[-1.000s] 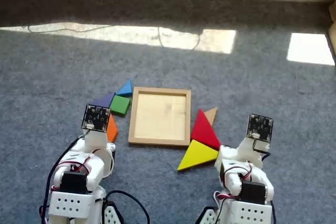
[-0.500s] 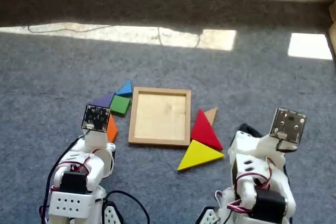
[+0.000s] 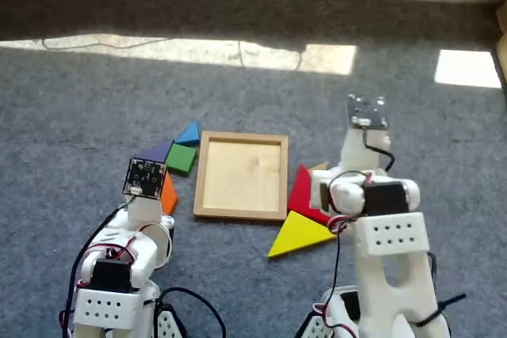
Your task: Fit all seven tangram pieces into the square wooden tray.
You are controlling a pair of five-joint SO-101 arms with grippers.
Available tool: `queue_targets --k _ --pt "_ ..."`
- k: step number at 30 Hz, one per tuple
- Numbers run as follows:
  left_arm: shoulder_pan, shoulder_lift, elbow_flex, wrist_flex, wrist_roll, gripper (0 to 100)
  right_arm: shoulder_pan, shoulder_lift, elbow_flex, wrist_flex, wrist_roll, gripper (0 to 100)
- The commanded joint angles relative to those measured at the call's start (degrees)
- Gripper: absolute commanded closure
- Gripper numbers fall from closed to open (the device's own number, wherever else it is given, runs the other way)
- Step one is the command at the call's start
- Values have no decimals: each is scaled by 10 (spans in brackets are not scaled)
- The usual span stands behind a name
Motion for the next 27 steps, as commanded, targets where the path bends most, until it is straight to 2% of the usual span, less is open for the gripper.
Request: queue_targets --k 1,4,12,18,24,27 --pt "-7 -7 16 3 -4 988 -55 58 -47 -18 -2 995" --pt "-7 -7 16 3 -4 988 -77 109 -60 -46 -2 990" --pt "-7 -7 16 3 -4 988 -78 226 -114 -65 0 882" --pt "-7 -7 16 3 -4 988 -78 253 -114 -69 129 878" --pt "-7 -7 16 3 -4 988 -80 256 -73 -120 130 875" --pt "-7 -7 16 3 -4 988 -80 256 -43 -148 131 800"
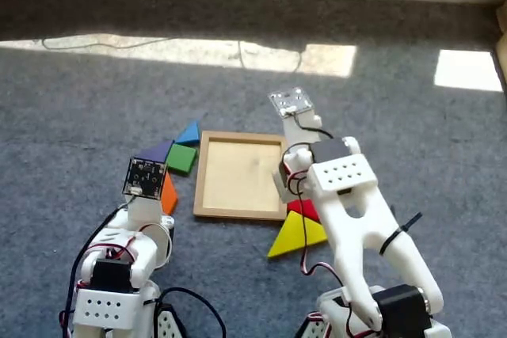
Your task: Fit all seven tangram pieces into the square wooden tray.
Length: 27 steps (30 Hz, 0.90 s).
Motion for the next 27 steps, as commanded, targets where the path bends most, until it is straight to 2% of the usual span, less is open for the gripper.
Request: queue_targets --k 1,4,15,19,27 --pt "-7 -7 16 3 -4 988 -7 0 19 -38 6 760" --pt "-7 -7 16 3 -4 988 -7 0 44 -61 6 683" --pt "-7 -7 16 3 -4 988 -7 0 109 -124 6 681" --pt "-7 -7 16 3 -4 988 -29 0 131 -144 6 681" --pt "-7 -7 16 3 -4 988 -36 1 140 -149 6 681"
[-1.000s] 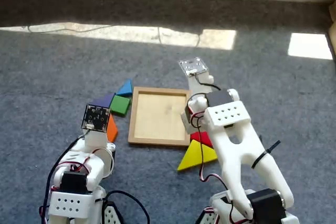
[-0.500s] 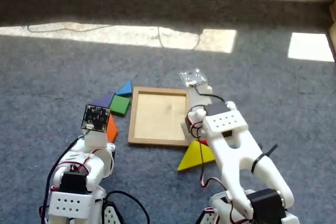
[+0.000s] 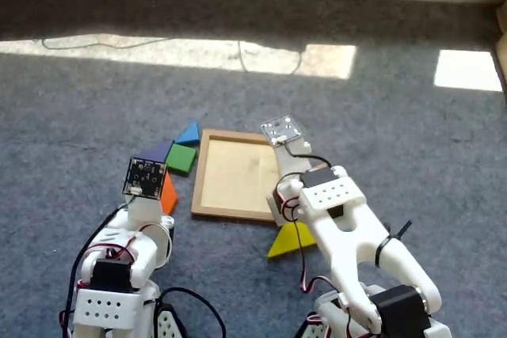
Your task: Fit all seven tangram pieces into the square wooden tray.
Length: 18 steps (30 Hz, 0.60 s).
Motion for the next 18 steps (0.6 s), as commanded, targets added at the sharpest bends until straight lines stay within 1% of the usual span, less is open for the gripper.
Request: queue_targets --k 1,6,9,13,18 --pt "-7 -7 16 3 -4 988 2 1 -2 -9 6 681" --pt "-7 -7 16 3 -4 988 44 2 -1 -29 6 681" --pt "-7 -7 16 3 -4 988 45 25 -4 -31 6 681" --pt "-7 -7 16 3 -4 988 44 100 -10 -19 7 681" --pt "-7 -7 16 3 -4 988 44 115 -71 15 7 681"
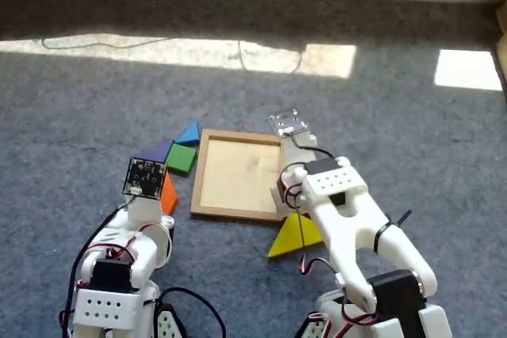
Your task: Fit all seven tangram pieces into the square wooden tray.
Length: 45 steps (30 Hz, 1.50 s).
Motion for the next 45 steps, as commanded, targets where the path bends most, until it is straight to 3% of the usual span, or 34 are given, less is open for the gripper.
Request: queue_targets --k 1,17,27,34,45 --pt "-7 -7 16 3 -4 988 8 21 -26 20 5 681" --pt "-7 -7 16 3 -4 988 -38 27 -26 67 8 683" --pt "-7 -7 16 3 -4 988 -33 26 -30 65 9 877" --pt "-7 -7 16 3 -4 988 26 19 -33 99 10 880" --pt "-7 -7 16 3 -4 988 30 20 -114 172 -11 864"
